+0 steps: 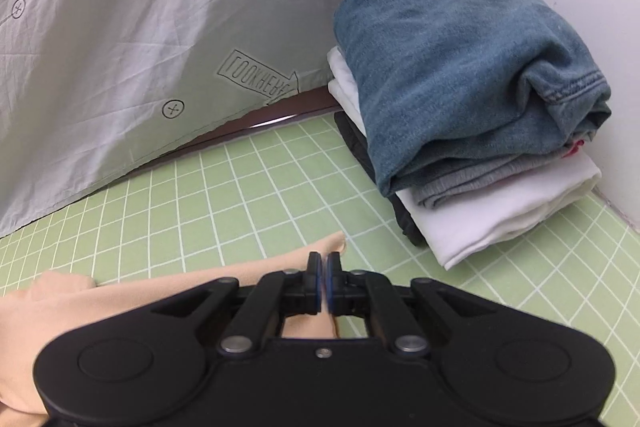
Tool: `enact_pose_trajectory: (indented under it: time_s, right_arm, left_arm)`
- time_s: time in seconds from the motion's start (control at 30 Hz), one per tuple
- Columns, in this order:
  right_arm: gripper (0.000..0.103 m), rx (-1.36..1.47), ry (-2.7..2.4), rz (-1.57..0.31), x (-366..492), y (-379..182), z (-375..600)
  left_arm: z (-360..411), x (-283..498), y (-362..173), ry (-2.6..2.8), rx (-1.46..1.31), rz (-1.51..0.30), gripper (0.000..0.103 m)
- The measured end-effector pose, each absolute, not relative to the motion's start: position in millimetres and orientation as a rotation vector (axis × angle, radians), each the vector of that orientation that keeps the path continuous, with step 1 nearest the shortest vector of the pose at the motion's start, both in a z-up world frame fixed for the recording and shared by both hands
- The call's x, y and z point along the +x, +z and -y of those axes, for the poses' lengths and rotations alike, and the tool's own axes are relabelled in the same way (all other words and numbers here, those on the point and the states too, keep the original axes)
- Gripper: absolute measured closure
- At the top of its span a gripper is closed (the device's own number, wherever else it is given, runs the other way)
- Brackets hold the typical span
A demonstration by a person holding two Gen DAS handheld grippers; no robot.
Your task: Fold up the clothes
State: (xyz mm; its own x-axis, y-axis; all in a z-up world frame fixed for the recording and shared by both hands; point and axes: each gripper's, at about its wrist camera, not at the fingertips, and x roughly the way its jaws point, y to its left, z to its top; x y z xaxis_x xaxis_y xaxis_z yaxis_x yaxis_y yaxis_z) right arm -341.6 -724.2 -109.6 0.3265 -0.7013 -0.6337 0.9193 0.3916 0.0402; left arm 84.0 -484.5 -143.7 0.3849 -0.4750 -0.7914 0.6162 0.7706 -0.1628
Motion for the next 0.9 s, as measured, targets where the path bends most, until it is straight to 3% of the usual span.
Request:
enact_pose_trajectory:
  time_s: [0.07,0.23,0.5,0.77,0.83,0.9]
  right_arm:
    - [0.100,0.414,-1.094,-0.564,-338.4,-101.4,717.8]
    - [0.100,0.387,-1.064,-0.510,-337.0,-81.5,691.8]
    - [0.100,0.304,-0.923,-0.473,-334.6,-58.4,616.9]
    - [0.101,0.362,-0.772,-0.620,-338.9,-94.0,545.7]
    - [0.095,0.418,-0.769,-0.660,-340.1,-107.1,530.7]
    - [0.082,0.509,-0.741,-0.673,-344.8,-118.9,515.4]
  left_arm:
    - [476.8,81.3,-133.4,-0.699,0.141,-0.925,0.036]
    - [438.1,61.0,-100.1,-0.677,0.078,-0.874,0.029]
    - [356.6,-12.9,-97.9,-0.652,0.061,-0.927,0.027]
    - [297.9,-103.5,-134.6,-0.648,0.176,-1.044,0.027]
    - [283.9,-119.2,-140.5,-0.648,0.218,-1.064,0.027]
    - [272.6,-127.8,-142.5,-0.649,0.246,-1.072,0.027]
